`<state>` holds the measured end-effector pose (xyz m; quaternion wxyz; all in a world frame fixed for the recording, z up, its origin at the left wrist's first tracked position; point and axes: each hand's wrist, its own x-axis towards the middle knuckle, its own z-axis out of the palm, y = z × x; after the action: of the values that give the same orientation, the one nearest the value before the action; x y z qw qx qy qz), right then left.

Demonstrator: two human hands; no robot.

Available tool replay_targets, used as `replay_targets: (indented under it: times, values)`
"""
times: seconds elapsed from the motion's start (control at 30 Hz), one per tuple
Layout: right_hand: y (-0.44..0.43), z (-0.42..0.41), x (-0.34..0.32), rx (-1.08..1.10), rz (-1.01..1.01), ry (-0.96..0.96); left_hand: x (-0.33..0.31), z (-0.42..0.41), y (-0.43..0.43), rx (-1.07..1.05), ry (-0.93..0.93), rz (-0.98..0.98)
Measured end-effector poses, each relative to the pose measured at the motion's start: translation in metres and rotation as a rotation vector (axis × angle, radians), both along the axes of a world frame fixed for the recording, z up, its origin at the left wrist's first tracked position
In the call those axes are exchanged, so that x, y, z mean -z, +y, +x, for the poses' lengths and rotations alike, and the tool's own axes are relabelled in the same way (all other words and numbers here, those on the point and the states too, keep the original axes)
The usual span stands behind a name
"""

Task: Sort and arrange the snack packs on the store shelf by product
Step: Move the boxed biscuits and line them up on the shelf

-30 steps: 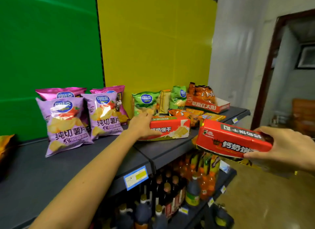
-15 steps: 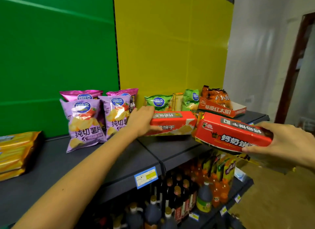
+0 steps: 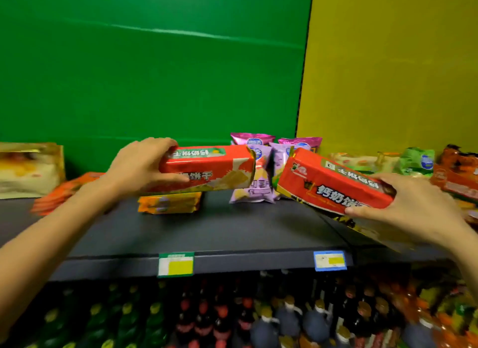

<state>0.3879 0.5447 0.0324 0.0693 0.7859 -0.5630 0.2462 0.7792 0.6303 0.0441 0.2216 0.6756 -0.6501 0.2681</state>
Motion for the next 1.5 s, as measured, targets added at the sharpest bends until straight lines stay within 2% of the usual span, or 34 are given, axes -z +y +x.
replay_targets:
  times: [0.27, 0.43, 0.77, 1.1, 1.3, 1.5]
  values:
    - [0.008, 0.149, -0.003, -0.302, 0.009, 0.005, 0.025, 0.117, 0.145, -0.286, 0.105, -0.009]
    - [0.045, 0.253, -0.007, -0.444, 0.036, 0.032, 0.039, 0.184, 0.231, -0.407, 0.151, -0.026]
    - [0.134, 0.468, -0.006, -0.605, 0.015, -0.013, 0.042, 0.32, 0.366, -0.436, 0.218, 0.043]
    - [0.182, 0.674, -0.01, -0.789, 0.012, 0.013, 0.046, 0.428, 0.397, -0.447, 0.272, 0.079]
    - [0.177, 0.782, 0.012, -0.821, 0.058, 0.159, 0.052, 0.485, 0.383, -0.418, 0.285, 0.117]
    - [0.163, 0.854, 0.028, -0.845, 0.111, 0.242, 0.052, 0.531, 0.363, -0.359, 0.302, 0.162]
